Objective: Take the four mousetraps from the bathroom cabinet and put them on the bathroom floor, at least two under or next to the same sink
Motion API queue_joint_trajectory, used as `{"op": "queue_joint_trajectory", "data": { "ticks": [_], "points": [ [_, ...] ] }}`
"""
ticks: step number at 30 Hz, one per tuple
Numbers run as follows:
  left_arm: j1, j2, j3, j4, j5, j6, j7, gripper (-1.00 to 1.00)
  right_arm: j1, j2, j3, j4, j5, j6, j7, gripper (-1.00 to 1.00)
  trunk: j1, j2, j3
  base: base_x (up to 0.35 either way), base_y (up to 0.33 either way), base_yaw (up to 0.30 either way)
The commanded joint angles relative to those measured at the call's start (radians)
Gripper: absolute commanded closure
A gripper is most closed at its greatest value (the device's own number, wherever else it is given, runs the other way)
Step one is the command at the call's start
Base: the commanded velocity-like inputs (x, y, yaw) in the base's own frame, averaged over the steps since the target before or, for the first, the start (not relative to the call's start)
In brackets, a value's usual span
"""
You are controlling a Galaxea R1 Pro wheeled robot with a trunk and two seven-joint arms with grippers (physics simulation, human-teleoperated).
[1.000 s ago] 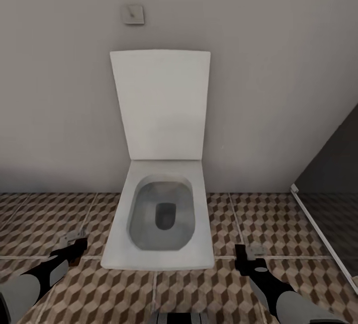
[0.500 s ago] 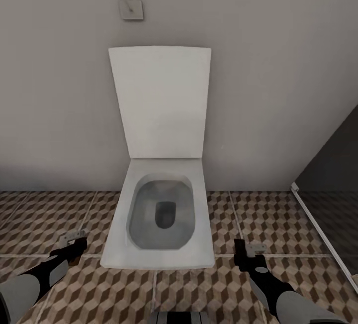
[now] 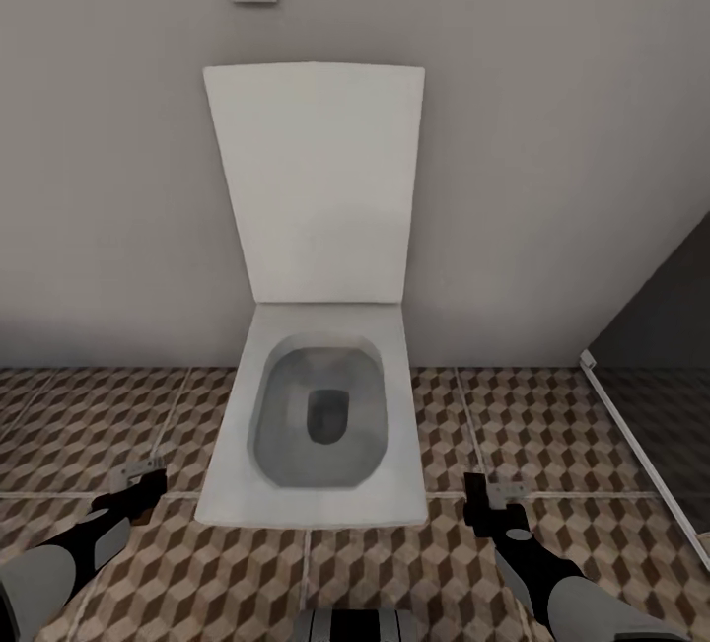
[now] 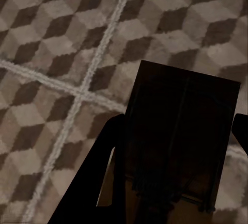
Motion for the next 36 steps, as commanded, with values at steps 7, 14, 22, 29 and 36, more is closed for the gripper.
{"op": "queue_joint_trajectory", "data": {
  "ticks": [7, 14, 22, 29, 36],
  "points": [
    [0.000, -0.002, -0.009, -0.002, 0.004, 0.000, 0.009, 1.00, -0.001, 0.000, 0.002, 0.001, 0.005, -0.001, -0.003, 1.00, 0.000, 0.000, -0.001, 0.000, 0.000, 0.000],
    [0.000, -0.004, -0.009, -0.002, 0.004, 0.003, 0.009, 1.00, -0.001, 0.000, 0.002, 0.001, 0.005, -0.001, -0.003, 1.00, 0.000, 0.000, -0.001, 0.039, 0.067, 0.000],
    [-0.001, -0.004, -0.009, -0.002, 0.003, 0.002, 0.010, 1.00, -0.001, 0.000, 0.002, 0.001, 0.015, -0.001, -0.003, 1.00, 0.000, 0.000, -0.001, 0.004, 0.007, 0.000],
    [0.000, -0.005, -0.010, -0.003, 0.003, 0.006, 0.009, 1.00, -0.001, -0.001, 0.001, -0.001, 0.029, -0.001, -0.004, 1.00, 0.000, 0.000, -0.001, 0.000, 0.000, 0.000],
    [0.000, -0.004, -0.012, -0.003, 0.003, 0.008, 0.009, 1.00, -0.001, -0.002, -0.001, -0.031, 0.030, -0.001, -0.004, 1.00, 0.002, -0.001, -0.016, 0.000, 0.000, 0.000]
  ]
}}
